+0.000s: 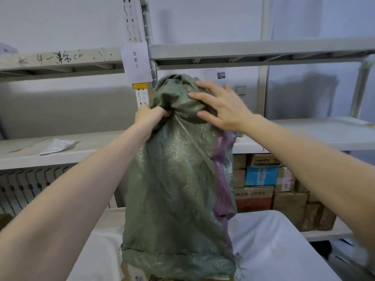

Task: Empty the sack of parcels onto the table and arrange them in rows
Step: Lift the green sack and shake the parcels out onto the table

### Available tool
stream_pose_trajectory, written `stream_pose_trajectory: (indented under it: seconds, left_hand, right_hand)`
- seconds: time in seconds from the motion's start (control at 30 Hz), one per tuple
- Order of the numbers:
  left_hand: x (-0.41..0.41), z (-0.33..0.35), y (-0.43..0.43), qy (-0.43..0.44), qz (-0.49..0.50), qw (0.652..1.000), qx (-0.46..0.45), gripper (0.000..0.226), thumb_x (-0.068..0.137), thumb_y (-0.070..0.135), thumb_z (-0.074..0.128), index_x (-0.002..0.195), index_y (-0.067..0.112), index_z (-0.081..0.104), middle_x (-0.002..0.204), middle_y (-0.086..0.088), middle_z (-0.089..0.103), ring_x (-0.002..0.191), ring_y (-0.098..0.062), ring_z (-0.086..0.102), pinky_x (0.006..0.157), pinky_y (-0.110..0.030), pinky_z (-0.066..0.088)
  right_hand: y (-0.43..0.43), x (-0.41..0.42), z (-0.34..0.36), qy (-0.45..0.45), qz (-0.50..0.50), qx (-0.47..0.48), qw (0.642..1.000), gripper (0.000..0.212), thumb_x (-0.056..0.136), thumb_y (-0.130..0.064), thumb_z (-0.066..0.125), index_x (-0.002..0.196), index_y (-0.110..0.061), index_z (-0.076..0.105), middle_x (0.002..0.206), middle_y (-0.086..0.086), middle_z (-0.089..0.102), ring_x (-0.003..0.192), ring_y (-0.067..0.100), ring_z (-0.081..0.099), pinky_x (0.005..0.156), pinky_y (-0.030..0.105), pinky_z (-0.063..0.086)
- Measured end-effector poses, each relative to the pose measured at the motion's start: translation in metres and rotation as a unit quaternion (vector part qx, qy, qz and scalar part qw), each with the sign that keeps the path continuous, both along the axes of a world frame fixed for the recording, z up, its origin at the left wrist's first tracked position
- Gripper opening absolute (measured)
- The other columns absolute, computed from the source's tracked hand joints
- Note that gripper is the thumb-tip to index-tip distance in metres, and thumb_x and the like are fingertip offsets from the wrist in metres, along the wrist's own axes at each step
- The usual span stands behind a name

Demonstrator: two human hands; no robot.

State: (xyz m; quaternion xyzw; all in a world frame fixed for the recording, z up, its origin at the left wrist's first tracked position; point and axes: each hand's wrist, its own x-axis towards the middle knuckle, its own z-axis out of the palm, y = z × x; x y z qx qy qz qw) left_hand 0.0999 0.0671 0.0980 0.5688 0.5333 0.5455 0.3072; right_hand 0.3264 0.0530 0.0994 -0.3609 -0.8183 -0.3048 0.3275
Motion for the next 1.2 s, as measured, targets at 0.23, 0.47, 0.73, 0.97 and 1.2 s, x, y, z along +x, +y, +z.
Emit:
stream_pose_trajectory:
  seconds: [0.23, 0.47, 0.73, 0.97, 1.2]
  left_hand:
    - [-0.003, 0.000, 0.002, 0.077, -0.066, 0.990, -0.098, 0.084, 0.066, 0.046, 0.079, 0.135, 0.010, 0.048, 0.131, -0.009, 0.057, 0.117, -0.031, 0.054, 0.103, -0.044, 0.042]
    - [-0.038, -0.006, 0.011, 0.059, -0.087, 0.985, -0.138, 0.124, 0.055, 0.059, 0.086, 0.150, 0.014, 0.020, 0.145, -0.012, 0.044, 0.123, -0.034, 0.052, 0.102, -0.050, 0.044]
    - [-0.049, -0.024, 0.007, 0.028, -0.106, 0.973, -0.204, 0.081, 0.062, 0.043, 0.086, 0.129, 0.013, 0.055, 0.111, -0.012, 0.069, 0.095, -0.031, 0.068, 0.078, -0.039, 0.054]
    - [-0.025, 0.023, -0.004, -0.190, -0.061, 0.980, -0.001, 0.040, 0.082, 0.012, 0.075, 0.117, 0.005, 0.056, 0.092, -0.007, 0.066, 0.078, -0.020, 0.063, 0.069, -0.031, 0.050]
    - [-0.022, 0.039, -0.007, -0.219, -0.050, 0.969, 0.102, 0.024, 0.083, 0.007, 0.072, 0.099, 0.015, 0.057, 0.088, -0.002, 0.067, 0.083, -0.018, 0.064, 0.079, -0.035, 0.054]
  right_hand:
    - [0.015, 0.003, -0.021, 0.162, 0.003, -0.366, 0.916, 0.109, 0.068, -0.065, 0.073, 0.151, -0.034, 0.008, 0.153, 0.002, 0.032, 0.136, 0.023, 0.039, 0.113, 0.044, 0.032]
    - [0.017, -0.025, -0.022, 0.338, 0.086, -0.470, 0.811, 0.058, 0.088, -0.022, 0.069, 0.139, -0.018, 0.040, 0.130, 0.004, 0.054, 0.110, 0.018, 0.056, 0.085, 0.028, 0.045]
    - [0.017, -0.063, -0.022, 0.517, 0.088, -0.366, 0.768, 0.035, 0.081, 0.007, 0.066, 0.114, -0.006, 0.062, 0.105, 0.012, 0.064, 0.103, 0.028, 0.060, 0.095, 0.040, 0.050]
    - [0.011, -0.084, 0.019, 0.593, 0.240, -0.246, 0.729, 0.038, 0.083, 0.019, 0.049, 0.091, -0.017, 0.056, 0.092, 0.003, 0.061, 0.095, 0.021, 0.058, 0.090, 0.039, 0.050]
    - [0.005, -0.086, 0.032, 0.541, 0.260, -0.097, 0.794, 0.038, 0.074, 0.018, 0.050, 0.085, -0.018, 0.052, 0.082, -0.008, 0.056, 0.076, -0.003, 0.051, 0.075, 0.015, 0.043]
